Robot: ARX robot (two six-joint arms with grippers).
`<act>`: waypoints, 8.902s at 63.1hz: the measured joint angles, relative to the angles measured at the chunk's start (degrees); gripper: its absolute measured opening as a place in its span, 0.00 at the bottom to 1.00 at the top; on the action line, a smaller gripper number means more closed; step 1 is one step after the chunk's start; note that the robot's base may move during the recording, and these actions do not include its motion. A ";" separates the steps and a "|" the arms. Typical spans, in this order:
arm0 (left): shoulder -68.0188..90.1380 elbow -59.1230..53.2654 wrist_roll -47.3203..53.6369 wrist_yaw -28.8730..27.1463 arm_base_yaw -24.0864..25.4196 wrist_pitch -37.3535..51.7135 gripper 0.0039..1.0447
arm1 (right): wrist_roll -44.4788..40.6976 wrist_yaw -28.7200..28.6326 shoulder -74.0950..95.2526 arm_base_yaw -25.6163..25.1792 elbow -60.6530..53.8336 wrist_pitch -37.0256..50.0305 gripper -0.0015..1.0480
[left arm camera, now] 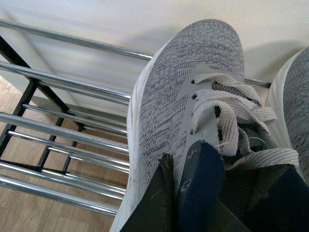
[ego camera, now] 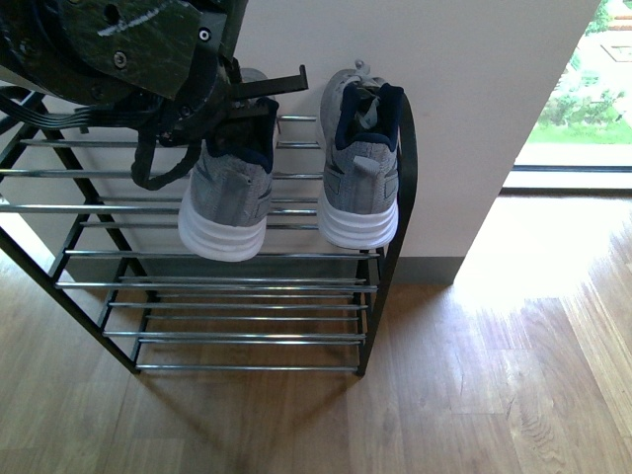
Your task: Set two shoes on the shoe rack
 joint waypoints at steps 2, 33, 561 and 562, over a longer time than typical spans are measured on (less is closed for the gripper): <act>0.52 0.59 -0.31 0.09 -0.13 -0.04 0.01 | 0.00 0.00 0.00 0.00 0.00 0.00 0.91; 5.35 6.93 -6.29 2.69 -2.45 -1.81 0.01 | 0.00 0.00 0.00 0.00 0.00 0.00 0.91; -122.20 -69.48 27.12 24.35 26.60 -14.16 0.91 | 0.22 -0.15 0.00 0.00 0.00 -0.11 0.91; -122.20 -69.48 27.12 24.35 26.60 -14.16 0.91 | 0.22 -0.15 -0.02 0.00 0.00 -0.11 0.91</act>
